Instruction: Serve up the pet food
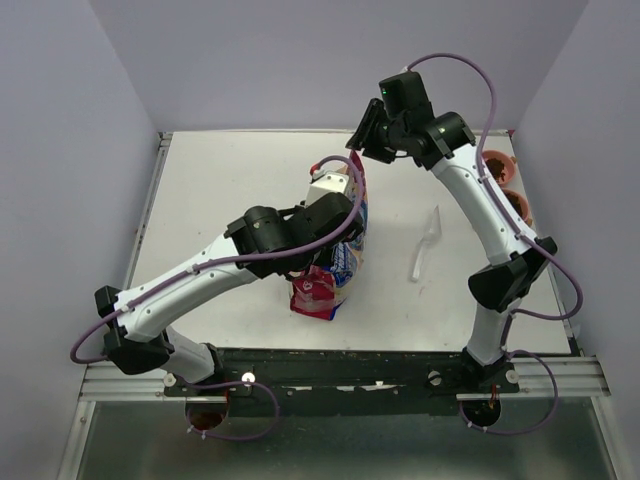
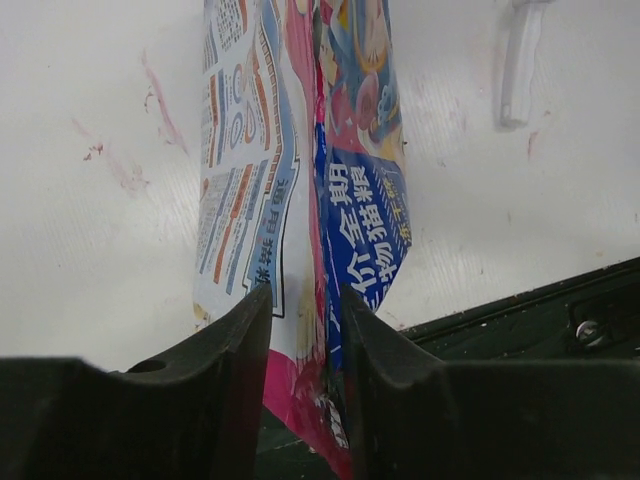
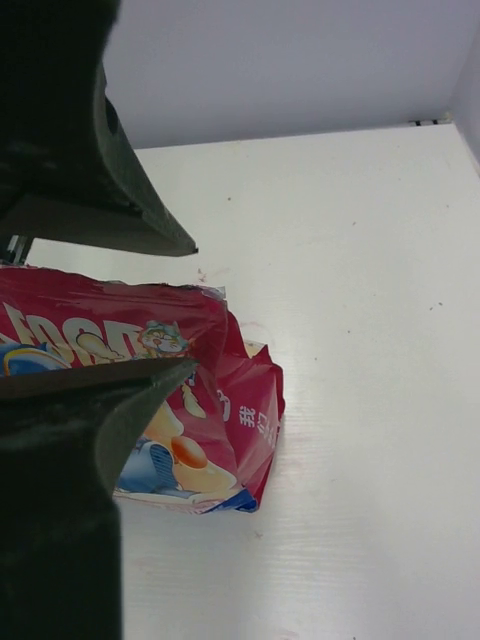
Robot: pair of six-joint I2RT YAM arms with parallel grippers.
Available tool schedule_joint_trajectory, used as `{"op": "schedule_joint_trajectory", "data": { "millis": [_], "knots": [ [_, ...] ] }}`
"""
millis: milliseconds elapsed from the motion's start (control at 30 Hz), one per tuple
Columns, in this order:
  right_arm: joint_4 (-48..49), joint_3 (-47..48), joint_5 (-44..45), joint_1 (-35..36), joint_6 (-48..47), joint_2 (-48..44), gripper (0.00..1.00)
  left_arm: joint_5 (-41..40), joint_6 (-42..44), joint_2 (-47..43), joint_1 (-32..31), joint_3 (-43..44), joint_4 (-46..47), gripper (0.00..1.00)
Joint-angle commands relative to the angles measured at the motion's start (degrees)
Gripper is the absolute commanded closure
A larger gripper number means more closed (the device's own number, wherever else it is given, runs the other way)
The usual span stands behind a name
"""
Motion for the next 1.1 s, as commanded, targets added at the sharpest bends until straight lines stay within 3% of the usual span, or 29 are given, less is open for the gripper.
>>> {"op": "schedule_joint_trajectory", "data": {
  "millis": [0,267,333,500,833,1067],
  "knots": [
    [-0.5,1.3,0.8,-0.2,-2.5,-2.1,0.44,4.2,2.3,0.0,3.1,1.7,3.8,0.57],
    [-1.7,1.1,1.9,-0.2,-4.8,-4.6,0.2,10.2,6.5,5.7,11.5,10.3,6.8,0.5],
    [-2.1,1.6,2.0,-0.3,-5.4,-4.7,0.19,10.7,7.3,8.4,13.0,14.6,6.1,0.44],
    [-2.7,2.0,-0.1,-0.3,-5.7,-3.3,0.19,9.8,9.6,14.3,14.3,22.1,5.7,0.46],
    [-6.4,7.8,-4.5,-0.4,-4.0,3.4,0.45,6.5,11.3,18.5,14.5,25.9,4.6,0.51],
    [-7.3,7.0,-4.2,0.0,-4.4,4.1,0.54,5.2,12.1,19.8,14.5,25.9,5.0,0.57]
  ]
}}
